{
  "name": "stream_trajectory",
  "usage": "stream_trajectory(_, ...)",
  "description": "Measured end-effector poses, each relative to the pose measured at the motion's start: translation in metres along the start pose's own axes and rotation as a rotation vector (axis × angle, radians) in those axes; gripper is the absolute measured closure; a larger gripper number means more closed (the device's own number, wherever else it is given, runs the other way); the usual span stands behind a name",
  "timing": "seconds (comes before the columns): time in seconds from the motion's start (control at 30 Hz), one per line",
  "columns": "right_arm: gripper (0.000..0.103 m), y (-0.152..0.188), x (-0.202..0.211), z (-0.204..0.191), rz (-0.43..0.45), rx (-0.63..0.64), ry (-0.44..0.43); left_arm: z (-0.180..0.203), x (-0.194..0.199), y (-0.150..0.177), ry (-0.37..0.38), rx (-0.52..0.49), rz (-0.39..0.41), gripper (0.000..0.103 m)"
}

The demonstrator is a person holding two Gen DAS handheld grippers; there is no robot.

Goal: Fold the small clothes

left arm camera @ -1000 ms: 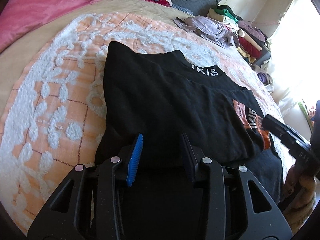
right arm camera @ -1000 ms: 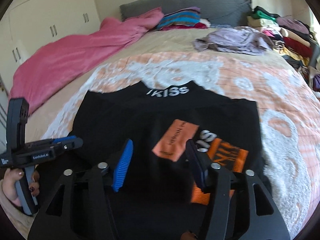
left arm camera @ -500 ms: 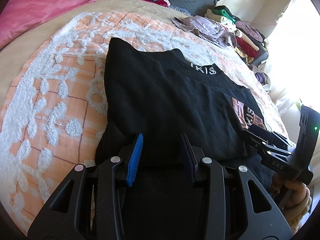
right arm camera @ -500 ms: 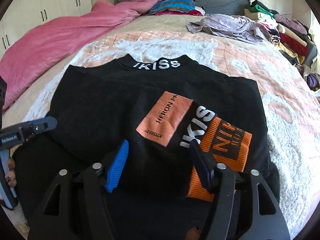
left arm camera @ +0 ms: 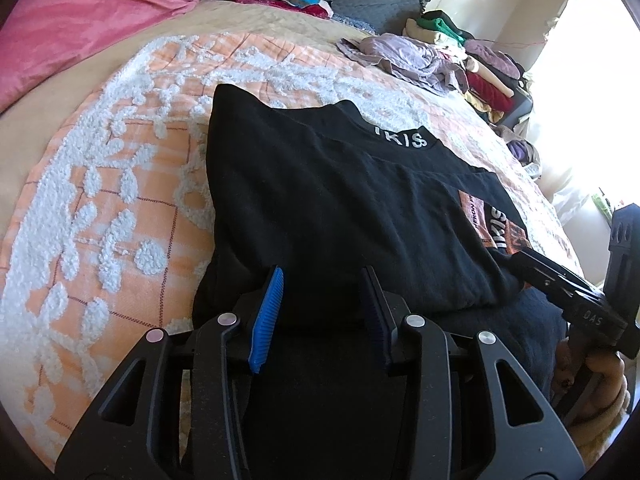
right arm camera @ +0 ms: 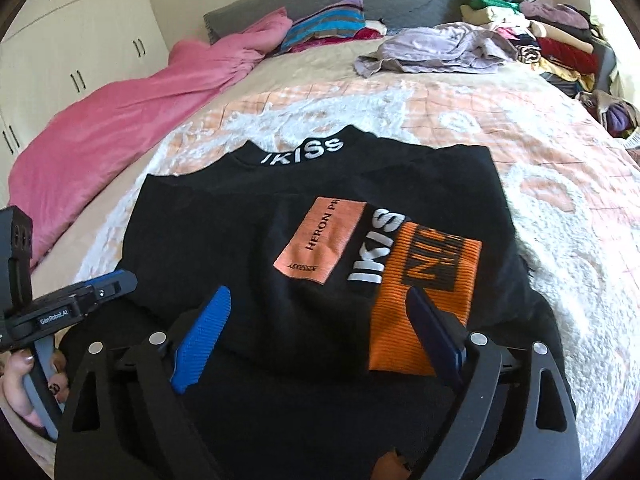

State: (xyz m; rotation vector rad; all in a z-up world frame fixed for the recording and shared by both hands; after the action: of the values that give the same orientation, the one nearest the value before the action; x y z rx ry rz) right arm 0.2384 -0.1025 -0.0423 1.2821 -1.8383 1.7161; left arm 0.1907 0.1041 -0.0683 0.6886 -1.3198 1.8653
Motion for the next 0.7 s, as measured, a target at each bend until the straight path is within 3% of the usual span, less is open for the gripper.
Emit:
stream_trajectory(0.03, 0.009, 0.001, 0.002, 0.000, 0.005, -0.004, 0.004, 0.000, 0.001, 0.001, 0.002, 0.002, 0.003, 0.070)
stream_trajectory(0.17, 0.008, 0.001, 0.011, 0.002, 0.027, -0.009, 0.006, 0.005, 0.007, 0.002, 0.017, -0.007, 0.014, 0.055)
stream_trajectory(0.3, 0.007, 0.001, 0.015, 0.002, 0.038, -0.012, 0.010, 0.006, 0.010, 0.004, 0.006, -0.014, 0.021, 0.054)
stream_trajectory(0.37, 0.006, 0.000, 0.021, 0.001, 0.062, -0.017, 0.002, 0.006, 0.013, 0.003, 0.008, -0.008, 0.032, 0.045)
stream_trajectory(0.47, 0.005, -0.001, 0.032, 0.000, 0.090, -0.022, -0.012, 0.004, 0.019, 0.001, -0.024, -0.009, 0.056, 0.031)
stream_trajectory(0.53, 0.005, -0.001, 0.037, 0.000, 0.100, -0.021, -0.012, -0.001, 0.021, 0.000, -0.068, -0.007, 0.066, 0.029)
stream_trajectory(0.7, 0.005, -0.002, 0.047, -0.003, 0.118, -0.011, -0.014, -0.010, 0.027, -0.001, -0.079, 0.023, 0.083, 0.021)
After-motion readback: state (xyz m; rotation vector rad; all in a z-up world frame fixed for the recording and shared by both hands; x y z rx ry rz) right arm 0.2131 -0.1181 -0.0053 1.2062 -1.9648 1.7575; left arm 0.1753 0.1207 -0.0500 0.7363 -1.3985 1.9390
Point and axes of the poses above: each gripper's, at about its wrist camera, not at the fingertips, and x roughly against the way its jaws point, z to its right, y to its underside, the point moved 5 cm from there along -x, roughly the way its jaws point, and after that the axes turned 3 degrees about -z, right-handed, at the moved point
